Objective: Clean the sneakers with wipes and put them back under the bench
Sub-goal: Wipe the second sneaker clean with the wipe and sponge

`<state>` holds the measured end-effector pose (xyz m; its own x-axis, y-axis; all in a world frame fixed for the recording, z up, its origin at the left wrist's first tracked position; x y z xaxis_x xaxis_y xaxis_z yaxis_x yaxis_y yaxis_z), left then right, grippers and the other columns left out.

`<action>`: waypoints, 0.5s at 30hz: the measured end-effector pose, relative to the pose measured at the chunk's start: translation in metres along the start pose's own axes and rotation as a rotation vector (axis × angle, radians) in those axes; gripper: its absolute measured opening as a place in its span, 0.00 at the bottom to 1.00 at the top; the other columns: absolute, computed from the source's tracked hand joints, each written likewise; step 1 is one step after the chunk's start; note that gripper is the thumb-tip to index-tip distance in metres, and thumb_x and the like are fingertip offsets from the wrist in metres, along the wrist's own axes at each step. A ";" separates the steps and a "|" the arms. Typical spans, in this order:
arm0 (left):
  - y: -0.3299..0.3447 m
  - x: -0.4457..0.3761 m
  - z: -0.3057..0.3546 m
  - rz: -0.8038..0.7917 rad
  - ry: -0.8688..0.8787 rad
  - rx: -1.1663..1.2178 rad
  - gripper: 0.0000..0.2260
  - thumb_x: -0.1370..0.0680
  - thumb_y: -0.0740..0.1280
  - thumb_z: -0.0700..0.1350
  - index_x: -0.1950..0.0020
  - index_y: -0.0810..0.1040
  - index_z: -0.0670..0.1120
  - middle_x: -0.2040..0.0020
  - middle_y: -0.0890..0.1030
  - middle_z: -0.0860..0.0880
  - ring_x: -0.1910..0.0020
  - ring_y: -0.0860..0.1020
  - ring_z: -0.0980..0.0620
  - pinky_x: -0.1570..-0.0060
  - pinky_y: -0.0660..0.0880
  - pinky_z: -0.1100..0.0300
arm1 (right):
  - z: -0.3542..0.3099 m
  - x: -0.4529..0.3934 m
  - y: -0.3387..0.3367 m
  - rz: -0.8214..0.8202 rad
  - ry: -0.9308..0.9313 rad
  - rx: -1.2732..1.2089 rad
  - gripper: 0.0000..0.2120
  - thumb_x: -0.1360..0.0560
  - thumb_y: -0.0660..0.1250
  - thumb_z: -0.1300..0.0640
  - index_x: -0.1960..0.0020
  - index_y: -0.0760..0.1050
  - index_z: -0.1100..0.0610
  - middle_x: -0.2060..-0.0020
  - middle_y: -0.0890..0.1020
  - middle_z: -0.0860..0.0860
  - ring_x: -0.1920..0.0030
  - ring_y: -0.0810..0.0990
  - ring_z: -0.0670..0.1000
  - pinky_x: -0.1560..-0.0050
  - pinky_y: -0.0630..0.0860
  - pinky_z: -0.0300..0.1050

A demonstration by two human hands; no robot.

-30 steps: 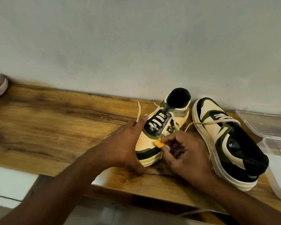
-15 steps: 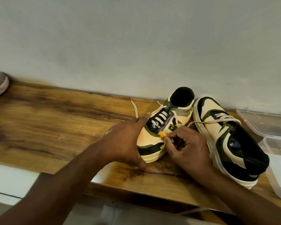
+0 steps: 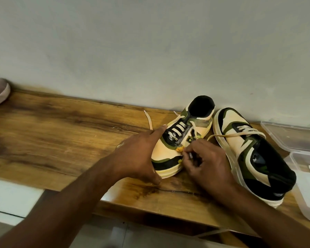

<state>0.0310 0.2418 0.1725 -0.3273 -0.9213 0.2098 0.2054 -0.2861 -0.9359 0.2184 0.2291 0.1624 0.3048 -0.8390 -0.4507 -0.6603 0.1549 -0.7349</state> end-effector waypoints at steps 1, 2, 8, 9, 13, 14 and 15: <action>0.000 -0.001 0.000 0.005 0.001 -0.004 0.68 0.41 0.85 0.61 0.16 0.40 0.59 0.17 0.62 0.53 0.22 0.66 0.47 0.26 0.69 0.48 | -0.002 0.001 0.001 0.021 0.015 0.002 0.07 0.26 0.76 0.61 0.52 0.81 0.52 0.57 0.79 0.43 0.58 0.77 0.40 0.59 0.78 0.35; 0.000 -0.002 0.001 0.008 0.003 -0.009 0.68 0.41 0.85 0.61 0.16 0.40 0.59 0.18 0.63 0.53 0.23 0.66 0.47 0.26 0.69 0.48 | -0.007 0.002 0.003 0.036 0.021 -0.004 0.07 0.26 0.76 0.61 0.53 0.80 0.52 0.57 0.79 0.43 0.58 0.77 0.40 0.60 0.78 0.36; 0.008 -0.002 0.003 0.056 0.031 -0.004 0.69 0.43 0.86 0.60 0.16 0.42 0.56 0.21 0.66 0.52 0.27 0.70 0.48 0.30 0.70 0.52 | -0.043 0.018 0.025 -0.116 -0.149 -0.116 0.06 0.25 0.75 0.59 0.50 0.80 0.53 0.56 0.78 0.44 0.59 0.74 0.41 0.60 0.75 0.35; 0.008 -0.002 0.004 0.054 0.036 0.000 0.69 0.42 0.86 0.60 0.16 0.41 0.56 0.20 0.65 0.52 0.27 0.69 0.48 0.30 0.69 0.52 | -0.038 0.016 0.023 -0.130 -0.167 -0.089 0.07 0.25 0.75 0.59 0.50 0.80 0.53 0.56 0.78 0.43 0.59 0.74 0.41 0.61 0.75 0.35; 0.004 -0.002 0.002 0.012 0.013 -0.004 0.67 0.39 0.85 0.58 0.15 0.40 0.57 0.16 0.58 0.53 0.22 0.65 0.47 0.27 0.67 0.52 | -0.001 -0.004 0.002 -0.006 -0.072 0.030 0.06 0.27 0.76 0.61 0.54 0.80 0.54 0.58 0.79 0.45 0.61 0.76 0.42 0.62 0.78 0.38; 0.003 -0.002 0.002 0.004 0.009 -0.008 0.67 0.39 0.85 0.58 0.16 0.40 0.58 0.16 0.58 0.53 0.22 0.65 0.47 0.27 0.67 0.51 | 0.005 -0.007 -0.003 0.036 -0.030 0.023 0.05 0.27 0.76 0.61 0.55 0.81 0.55 0.59 0.80 0.45 0.61 0.77 0.43 0.63 0.79 0.41; 0.003 -0.001 0.004 0.005 0.006 -0.012 0.67 0.39 0.85 0.58 0.16 0.39 0.58 0.16 0.58 0.53 0.22 0.65 0.46 0.26 0.68 0.51 | 0.007 -0.007 -0.004 0.063 0.003 0.020 0.05 0.27 0.76 0.61 0.55 0.81 0.55 0.60 0.80 0.45 0.61 0.77 0.43 0.62 0.79 0.41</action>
<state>0.0356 0.2413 0.1702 -0.3322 -0.9210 0.2035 0.1957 -0.2784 -0.9403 0.2237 0.2376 0.1649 0.2612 -0.8290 -0.4946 -0.6641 0.2175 -0.7153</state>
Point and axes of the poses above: each hand's wrist, its own x-axis away from the middle knuckle, its own y-axis out of the palm, z = x × y, the point moved 6 cm from there along -x, towards the middle knuckle
